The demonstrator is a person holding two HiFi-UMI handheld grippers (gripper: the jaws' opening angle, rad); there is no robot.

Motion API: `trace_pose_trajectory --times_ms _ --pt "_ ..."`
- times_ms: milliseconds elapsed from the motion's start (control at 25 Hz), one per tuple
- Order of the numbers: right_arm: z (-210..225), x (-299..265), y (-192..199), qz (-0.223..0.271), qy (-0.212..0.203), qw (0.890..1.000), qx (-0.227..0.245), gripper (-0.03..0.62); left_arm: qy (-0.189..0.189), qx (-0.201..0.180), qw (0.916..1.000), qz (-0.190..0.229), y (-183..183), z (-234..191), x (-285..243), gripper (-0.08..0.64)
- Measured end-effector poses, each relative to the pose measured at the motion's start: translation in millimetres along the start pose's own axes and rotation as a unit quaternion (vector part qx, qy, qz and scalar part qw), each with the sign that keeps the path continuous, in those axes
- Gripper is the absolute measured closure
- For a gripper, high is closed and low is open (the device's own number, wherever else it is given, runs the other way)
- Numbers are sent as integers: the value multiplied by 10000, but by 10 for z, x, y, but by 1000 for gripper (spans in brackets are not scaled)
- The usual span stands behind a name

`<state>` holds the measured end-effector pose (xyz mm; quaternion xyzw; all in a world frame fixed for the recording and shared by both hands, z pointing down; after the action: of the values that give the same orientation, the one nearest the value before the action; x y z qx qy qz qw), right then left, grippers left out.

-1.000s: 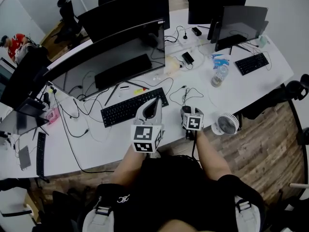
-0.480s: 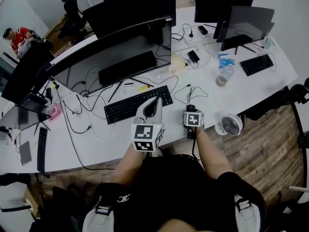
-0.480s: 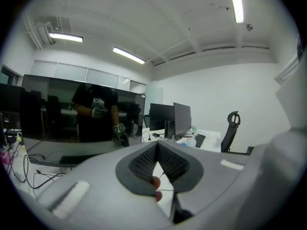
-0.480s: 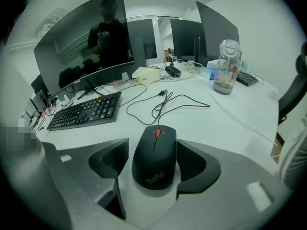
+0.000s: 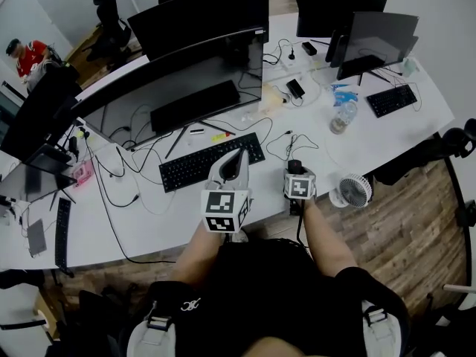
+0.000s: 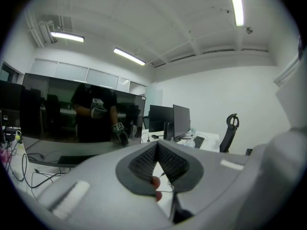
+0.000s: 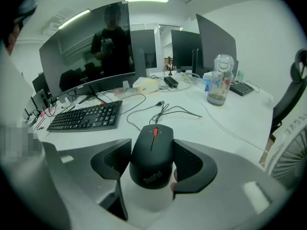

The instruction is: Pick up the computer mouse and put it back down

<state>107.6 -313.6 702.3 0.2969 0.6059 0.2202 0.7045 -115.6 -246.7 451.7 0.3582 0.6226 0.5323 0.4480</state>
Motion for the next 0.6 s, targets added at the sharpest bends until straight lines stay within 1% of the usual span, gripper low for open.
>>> trace_pose_trajectory --times_ms 160,320,480,600 --pt "-9 247 -203 581 -94 9983 -7 313 80 29 10000 52 0 37 -11 509" --pt "-29 577 -494 1177 -150 9929 -84 313 142 54 9998 93 -28 69 -30 509" --pt "-56 932 -851 1835 -233 9827 -67 313 173 89 9997 150 -50 96 -67 509" --pt "-104 1250 -1138 2369 -293 9711 -44 313 173 118 9996 184 -72 104 -76 509"
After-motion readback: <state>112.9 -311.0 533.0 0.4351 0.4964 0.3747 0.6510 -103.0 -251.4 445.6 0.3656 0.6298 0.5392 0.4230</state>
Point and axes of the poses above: the fingertips, and each gripper's own axes: x backward along the fingers, z to its right, y out of its underside, the point moved 7 cm from there along x, backward along the fingers, and after that the axes turned 2 degrees about -x, right-handed, at the moved point
